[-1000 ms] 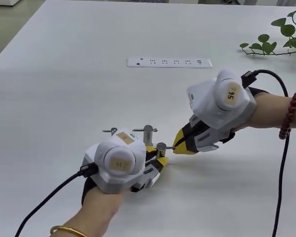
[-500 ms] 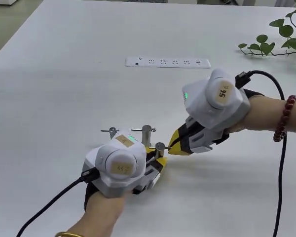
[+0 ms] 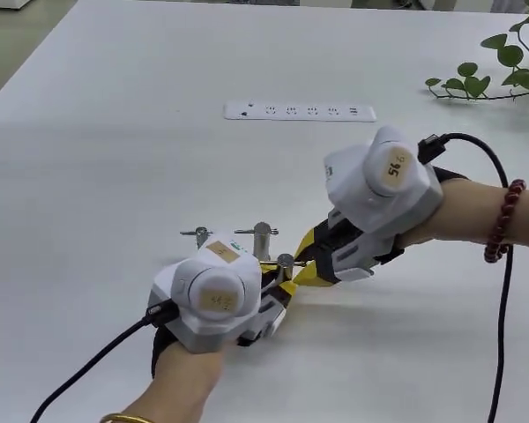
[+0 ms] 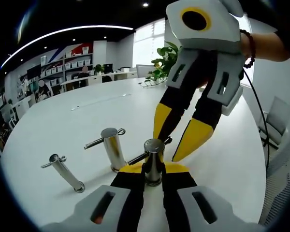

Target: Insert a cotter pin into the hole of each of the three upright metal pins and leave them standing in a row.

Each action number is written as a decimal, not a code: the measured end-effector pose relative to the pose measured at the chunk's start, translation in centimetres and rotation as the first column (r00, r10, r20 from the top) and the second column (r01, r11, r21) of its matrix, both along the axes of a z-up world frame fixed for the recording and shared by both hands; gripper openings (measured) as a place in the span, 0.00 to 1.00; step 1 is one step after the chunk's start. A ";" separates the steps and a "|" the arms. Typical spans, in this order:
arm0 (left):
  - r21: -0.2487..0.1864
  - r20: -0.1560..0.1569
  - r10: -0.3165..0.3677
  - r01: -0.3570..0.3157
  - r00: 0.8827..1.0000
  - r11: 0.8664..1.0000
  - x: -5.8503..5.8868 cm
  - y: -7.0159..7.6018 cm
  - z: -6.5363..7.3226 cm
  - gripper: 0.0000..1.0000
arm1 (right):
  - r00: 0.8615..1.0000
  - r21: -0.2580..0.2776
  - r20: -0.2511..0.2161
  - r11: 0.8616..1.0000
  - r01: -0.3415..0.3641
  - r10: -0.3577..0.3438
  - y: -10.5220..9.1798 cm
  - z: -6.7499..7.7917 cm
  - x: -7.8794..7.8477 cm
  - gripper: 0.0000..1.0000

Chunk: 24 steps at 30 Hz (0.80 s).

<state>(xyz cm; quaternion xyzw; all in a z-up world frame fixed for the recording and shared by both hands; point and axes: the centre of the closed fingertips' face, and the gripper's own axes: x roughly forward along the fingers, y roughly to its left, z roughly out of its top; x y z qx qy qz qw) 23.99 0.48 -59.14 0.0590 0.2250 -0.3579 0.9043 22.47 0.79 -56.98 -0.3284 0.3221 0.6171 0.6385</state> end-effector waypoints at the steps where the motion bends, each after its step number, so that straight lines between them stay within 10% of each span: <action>1: -0.001 -0.001 0.001 -0.001 1.000 1.000 0.0 0.0 0.0 0.10 | 1.000 0.002 0.003 1.000 0.001 -0.001 -0.1 0.1 0.0 0.10; 24: -0.018 -0.010 0.022 -0.023 1.000 1.000 0.1 0.0 -0.1 0.10 | 0.999 0.021 0.019 0.999 0.039 -0.039 -0.8 1.0 0.2 0.00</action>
